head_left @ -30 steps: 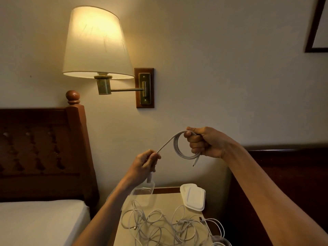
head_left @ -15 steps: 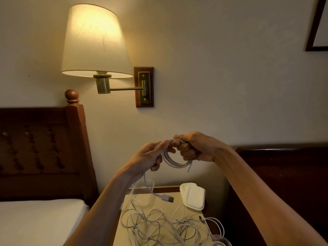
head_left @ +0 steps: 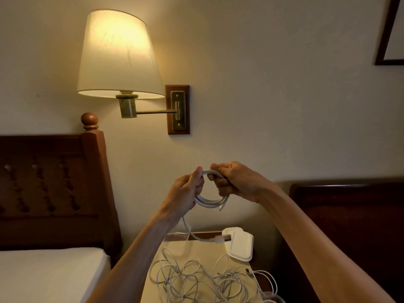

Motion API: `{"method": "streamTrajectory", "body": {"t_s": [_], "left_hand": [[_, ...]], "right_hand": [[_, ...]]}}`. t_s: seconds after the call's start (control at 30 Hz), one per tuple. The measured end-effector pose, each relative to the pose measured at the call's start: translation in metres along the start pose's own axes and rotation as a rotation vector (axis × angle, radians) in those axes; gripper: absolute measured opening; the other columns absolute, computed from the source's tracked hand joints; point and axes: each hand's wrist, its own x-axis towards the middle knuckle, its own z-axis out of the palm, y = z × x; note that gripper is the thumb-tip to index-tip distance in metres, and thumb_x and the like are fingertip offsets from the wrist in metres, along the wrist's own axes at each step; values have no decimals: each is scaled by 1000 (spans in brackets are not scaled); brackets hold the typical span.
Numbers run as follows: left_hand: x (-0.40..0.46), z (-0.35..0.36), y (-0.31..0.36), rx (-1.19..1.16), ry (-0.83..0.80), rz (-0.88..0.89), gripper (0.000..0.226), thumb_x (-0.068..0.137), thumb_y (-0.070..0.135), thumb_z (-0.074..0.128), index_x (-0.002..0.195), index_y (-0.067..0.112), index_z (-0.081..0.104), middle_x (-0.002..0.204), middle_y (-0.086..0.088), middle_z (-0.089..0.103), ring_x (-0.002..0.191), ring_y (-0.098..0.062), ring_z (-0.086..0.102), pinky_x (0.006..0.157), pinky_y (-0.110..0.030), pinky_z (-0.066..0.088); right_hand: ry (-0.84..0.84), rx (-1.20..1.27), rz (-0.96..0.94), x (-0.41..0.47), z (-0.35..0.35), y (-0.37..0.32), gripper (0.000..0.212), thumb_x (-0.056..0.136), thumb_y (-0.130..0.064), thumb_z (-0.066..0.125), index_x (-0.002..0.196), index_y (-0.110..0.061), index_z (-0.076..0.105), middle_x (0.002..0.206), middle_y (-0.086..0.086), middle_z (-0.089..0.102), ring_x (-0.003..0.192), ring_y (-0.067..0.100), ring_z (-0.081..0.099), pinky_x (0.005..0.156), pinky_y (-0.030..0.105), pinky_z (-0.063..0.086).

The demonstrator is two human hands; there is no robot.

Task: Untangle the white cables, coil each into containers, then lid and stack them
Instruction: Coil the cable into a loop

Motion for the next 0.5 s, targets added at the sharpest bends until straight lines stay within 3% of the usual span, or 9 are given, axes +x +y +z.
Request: {"method": "streamTrajectory", "body": {"t_s": [0.07, 0.13, 0.27, 0.37, 0.5], "left_hand": [[0, 0, 0, 13, 82, 67, 44, 102, 42, 35, 63, 22, 39, 56, 6, 27, 48, -8, 19, 44, -24, 16], [0, -6, 0, 17, 135, 110, 42, 101, 41, 35, 64, 21, 40, 56, 5, 26, 47, -8, 19, 43, -24, 15], [3, -17, -3, 28, 182, 146, 43, 100, 42, 35, 65, 19, 41, 57, 3, 26, 48, -10, 18, 45, -29, 13], [5, -18, -5, 26, 179, 149, 43, 99, 44, 35, 64, 19, 43, 55, 5, 28, 47, -9, 21, 44, -28, 16], [4, -19, -4, 37, 158, 167, 42, 94, 47, 36, 64, 19, 41, 56, 3, 26, 47, -9, 18, 43, -27, 14]], "right_hand": [[137, -205, -102, 0, 1, 1, 34, 105, -26, 38, 93, -7, 65, 72, 3, 65, 64, 17, 64, 66, 22, 55], [231, -368, -155, -1, -4, 4, 24, 101, -21, 48, 101, -8, 68, 87, 3, 72, 80, 15, 72, 75, 27, 59], [307, -557, -168, -6, -9, 6, 8, 93, -20, 62, 94, -15, 69, 83, -1, 71, 78, 12, 69, 69, 23, 59], [264, -495, -52, -7, -6, 2, 15, 97, -23, 57, 95, -12, 67, 85, 2, 69, 80, 13, 66, 63, 19, 54], [160, -256, 69, -7, -7, 1, 23, 100, -24, 51, 96, -9, 67, 95, 7, 69, 77, 12, 61, 67, 22, 52]]}}
